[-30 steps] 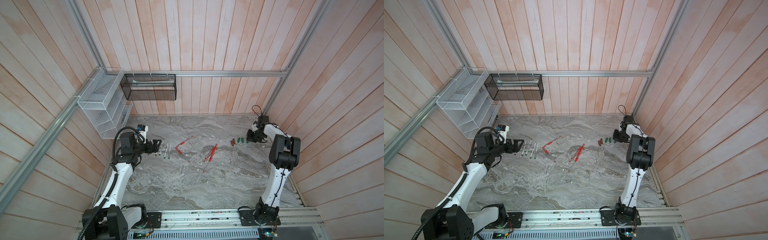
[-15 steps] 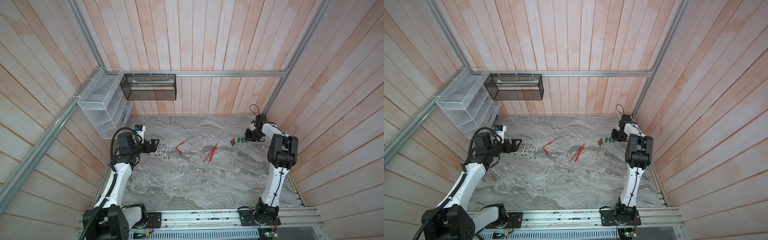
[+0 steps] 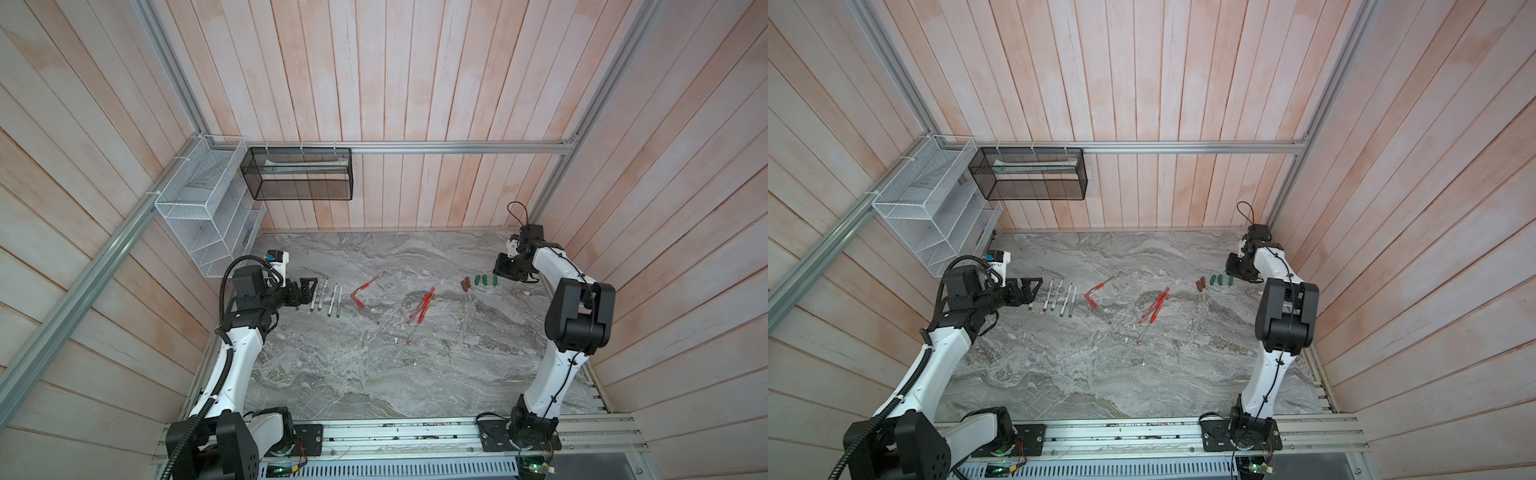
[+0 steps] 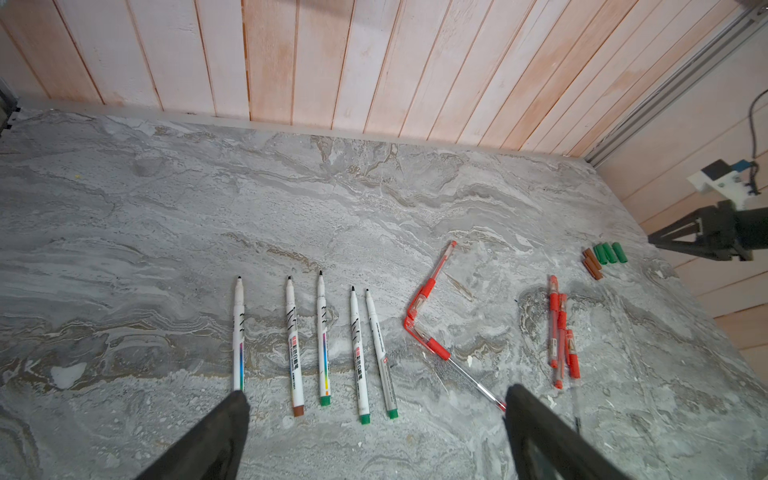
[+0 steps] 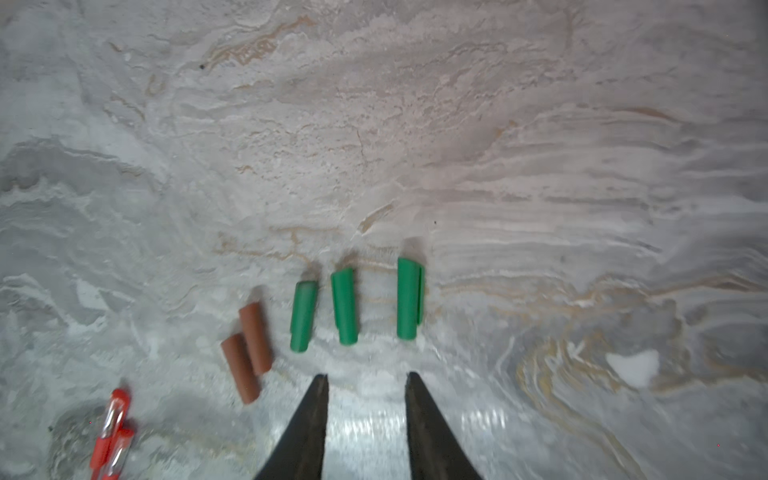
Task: Open the pen caps
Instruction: 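Lower the green cap beside the other caps and open the right gripper, then move the right gripper to the red gel pens and close on one's cap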
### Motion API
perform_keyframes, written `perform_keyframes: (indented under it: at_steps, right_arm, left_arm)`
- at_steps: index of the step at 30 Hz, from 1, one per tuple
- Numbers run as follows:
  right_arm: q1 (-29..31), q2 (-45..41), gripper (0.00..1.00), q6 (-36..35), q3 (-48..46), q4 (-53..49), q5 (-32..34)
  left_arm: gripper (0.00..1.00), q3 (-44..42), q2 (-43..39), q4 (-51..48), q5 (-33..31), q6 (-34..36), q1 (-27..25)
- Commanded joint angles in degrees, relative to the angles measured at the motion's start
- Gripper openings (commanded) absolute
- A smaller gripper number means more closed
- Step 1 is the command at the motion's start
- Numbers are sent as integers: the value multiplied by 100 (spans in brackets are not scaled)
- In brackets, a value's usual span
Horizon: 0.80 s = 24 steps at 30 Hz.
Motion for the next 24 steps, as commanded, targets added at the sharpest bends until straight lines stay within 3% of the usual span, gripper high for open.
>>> perform_keyframes:
  at_steps: [1,6,15,24]
  right_arm:
    - [152,-592,35,271,-621,304,67]
    - [554,-1260,37,653,-1359,466,154]
    - [1967,-2137,45,1570,-2315,809,904]
    - [3264,-2015,45,2337,-2764,1274,1138]
  left_arm:
    - [97,-126,-84,227,139,-50,33]
    - [97,-53,-29,106,180,-96,32]
    - [97,-101,53,224,196,-75,-38]
    - [97,-98,186,259,264,-104,-167]
